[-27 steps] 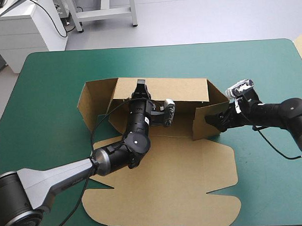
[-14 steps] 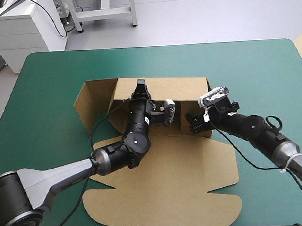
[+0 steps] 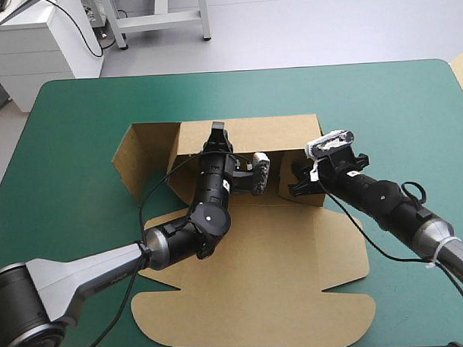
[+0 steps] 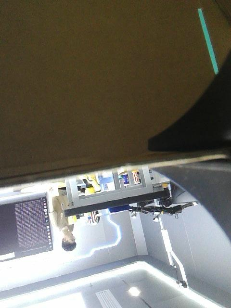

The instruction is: Fold the box

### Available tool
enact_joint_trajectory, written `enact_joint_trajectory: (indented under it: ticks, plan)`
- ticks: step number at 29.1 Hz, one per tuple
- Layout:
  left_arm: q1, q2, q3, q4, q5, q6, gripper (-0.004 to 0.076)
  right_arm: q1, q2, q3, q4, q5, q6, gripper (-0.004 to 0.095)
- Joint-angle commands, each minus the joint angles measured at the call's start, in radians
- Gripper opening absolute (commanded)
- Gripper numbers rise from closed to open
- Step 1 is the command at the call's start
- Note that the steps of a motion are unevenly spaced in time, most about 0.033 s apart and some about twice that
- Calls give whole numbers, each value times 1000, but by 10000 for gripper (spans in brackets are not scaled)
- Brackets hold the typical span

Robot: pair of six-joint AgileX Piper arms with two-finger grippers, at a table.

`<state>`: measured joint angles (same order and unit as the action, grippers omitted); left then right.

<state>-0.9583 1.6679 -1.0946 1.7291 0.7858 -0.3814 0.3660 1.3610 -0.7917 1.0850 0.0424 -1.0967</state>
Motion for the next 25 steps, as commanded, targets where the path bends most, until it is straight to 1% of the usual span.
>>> enact_joint_trajectory:
  ticks: [1,4,6,7,9,11,14,15,17,18,22,23,25]
  plan:
    - [-3,-35,-23,55,2,0,-8,-1,-34,-28,2,-61,-19,-21]
    - [-3,-35,-23,55,2,0,-8,-1,-34,-28,2,-55,-23,-19]
    - [-3,-35,-23,55,2,0,-8,-1,-34,-28,0,-24,-64,2]
    - [-3,-35,-23,55,2,0,-8,-1,-34,-28,0,-2,-83,31]
    - [-3,-35,-23,55,1,0,-8,-1,-34,-34,0,45,-93,123]
    - [-3,-35,-23,55,1,0,-8,-1,-34,-34,0,68,-91,288]
    - [-3,-35,-23,55,5,0,-8,-1,-34,-34,0,66,-55,611]
    - [-3,-35,-23,55,6,0,-8,-1,-36,-34,0,65,-44,704]
    - [-3,-35,-23,55,9,0,-8,-1,-47,-34,0,65,-42,816]
    - [-3,-35,-23,55,14,0,-8,-1,-59,-34,0,65,-42,839]
    - [-3,-35,-23,55,26,0,-8,-1,-121,-29,-6,86,-11,836]
    - [-3,-35,-23,55,32,0,-8,-1,-139,-30,-22,100,5,836]
    - [-3,-35,-23,55,47,0,-8,-1,-167,-27,-103,118,100,836]
